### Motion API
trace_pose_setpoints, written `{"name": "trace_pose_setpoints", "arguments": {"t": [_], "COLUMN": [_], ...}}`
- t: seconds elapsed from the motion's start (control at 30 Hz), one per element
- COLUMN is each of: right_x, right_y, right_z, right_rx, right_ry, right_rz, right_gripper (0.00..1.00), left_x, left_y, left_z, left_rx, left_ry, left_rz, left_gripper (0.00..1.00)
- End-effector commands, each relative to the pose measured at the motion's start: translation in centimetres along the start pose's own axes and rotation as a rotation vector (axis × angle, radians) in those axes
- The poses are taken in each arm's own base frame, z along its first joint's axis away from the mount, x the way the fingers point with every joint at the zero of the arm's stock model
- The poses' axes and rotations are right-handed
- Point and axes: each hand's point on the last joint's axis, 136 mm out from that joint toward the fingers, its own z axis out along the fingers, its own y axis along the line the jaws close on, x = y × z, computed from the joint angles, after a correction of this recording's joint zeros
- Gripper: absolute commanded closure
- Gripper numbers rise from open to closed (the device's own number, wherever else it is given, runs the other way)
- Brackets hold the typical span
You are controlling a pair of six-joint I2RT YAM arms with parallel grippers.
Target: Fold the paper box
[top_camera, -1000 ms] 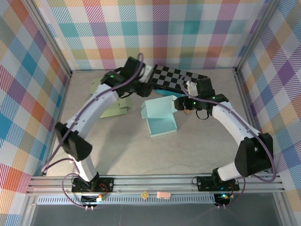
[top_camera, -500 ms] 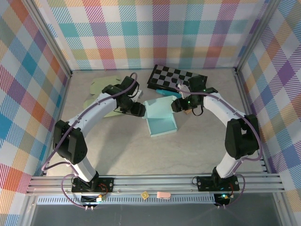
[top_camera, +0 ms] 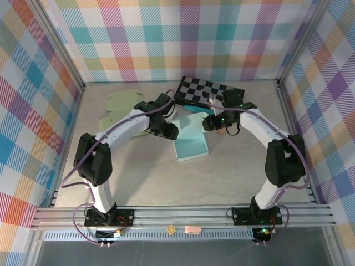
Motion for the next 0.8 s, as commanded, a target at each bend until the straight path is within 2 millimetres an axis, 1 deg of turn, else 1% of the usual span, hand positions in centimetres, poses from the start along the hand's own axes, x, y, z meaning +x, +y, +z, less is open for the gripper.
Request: {"name": "trace_pose_setpoints", "arguments": {"t": [0.0,0.13,0.3,0.33,0.4,0.5,0.63,0.7,0.77], "right_x": [-0.3,-0.2,-0.1,-0.1,-0.1,0.0,0.0,0.0,-0.1], "right_y": [0.3,0.4,0.6,0.6,0.7,0.7,0.8,0.7,0.3], "right_z": [-0.1,-0.1,-0.2,-0.2,-0.1,0.0,0.0,0.0,-0.5], "right_rx": [-0.033,-0.034,-0.043,-0.046,-0.053,-0.056,-0.061,-0.051,-0.017], "right_ry": [-0.005,-0.008,-0.011,-0.013,-0.016,-0.016,-0.017,-0.018,-0.045], "right_rz": [0.0,0.003,0.002,0.035,0.041,0.05,0.052,0.054,0.049], "right_gripper": [0.53,0.57,0.66,0.67,0.69,0.7,0.74,0.73,0.7], "left_x": [-1.5,-1.4,-1.6,-1.7,-1.9,-2.2,-2.4,-2.5,-2.6], "left_y": [0.0,0.1,0.0,-0.1,-0.1,-0.3,-0.3,-0.2,-0.1], "left_z": [-0.9,-0.3,0.0,-0.1,0.0,0.0,0.1,0.1,0.1], "left_rx": [-0.022,-0.025,-0.024,-0.026,-0.028,-0.029,-0.046,-0.05,-0.058], "left_ry": [-0.053,-0.042,-0.048,-0.051,-0.054,-0.06,-0.06,-0.061,-0.06], "left_rz": [0.004,-0.002,-0.006,-0.006,-0.008,-0.009,-0.008,-0.009,-0.006], "left_gripper": [0.57,0.65,0.7,0.72,0.74,0.81,0.85,0.86,0.9]}}
